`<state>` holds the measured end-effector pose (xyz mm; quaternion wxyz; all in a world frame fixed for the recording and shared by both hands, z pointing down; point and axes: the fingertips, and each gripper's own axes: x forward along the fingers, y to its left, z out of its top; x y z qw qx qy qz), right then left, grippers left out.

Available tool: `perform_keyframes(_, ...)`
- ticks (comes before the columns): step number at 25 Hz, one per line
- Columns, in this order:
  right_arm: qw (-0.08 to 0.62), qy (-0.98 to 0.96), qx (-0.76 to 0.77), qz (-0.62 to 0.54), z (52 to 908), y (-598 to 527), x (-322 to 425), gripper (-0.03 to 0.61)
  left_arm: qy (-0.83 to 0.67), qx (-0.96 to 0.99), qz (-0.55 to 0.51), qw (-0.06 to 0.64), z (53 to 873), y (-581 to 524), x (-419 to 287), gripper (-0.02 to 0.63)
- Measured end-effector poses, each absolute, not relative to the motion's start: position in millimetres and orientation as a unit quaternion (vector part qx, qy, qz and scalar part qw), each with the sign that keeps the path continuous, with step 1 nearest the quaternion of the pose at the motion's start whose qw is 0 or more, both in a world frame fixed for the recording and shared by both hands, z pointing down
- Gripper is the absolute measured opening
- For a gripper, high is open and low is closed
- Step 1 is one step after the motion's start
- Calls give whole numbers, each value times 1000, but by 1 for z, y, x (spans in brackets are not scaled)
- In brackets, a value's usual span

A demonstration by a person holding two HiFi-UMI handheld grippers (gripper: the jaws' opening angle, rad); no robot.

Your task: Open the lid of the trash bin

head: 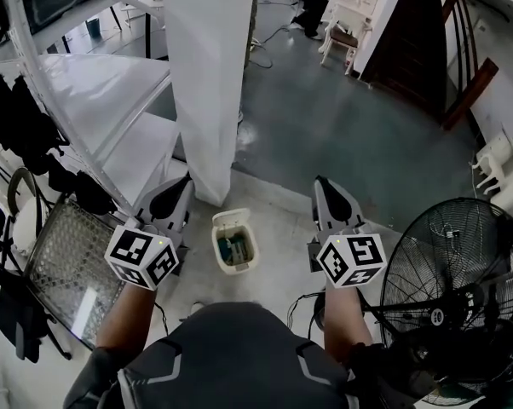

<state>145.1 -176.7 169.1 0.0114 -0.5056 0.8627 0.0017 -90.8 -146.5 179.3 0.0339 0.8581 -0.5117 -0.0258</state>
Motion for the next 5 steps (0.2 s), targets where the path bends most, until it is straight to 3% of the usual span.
perform_keyframes(5,8,862,-508,4,169,-178,146,26,-509,860,-12,37,184,-146,-87,8)
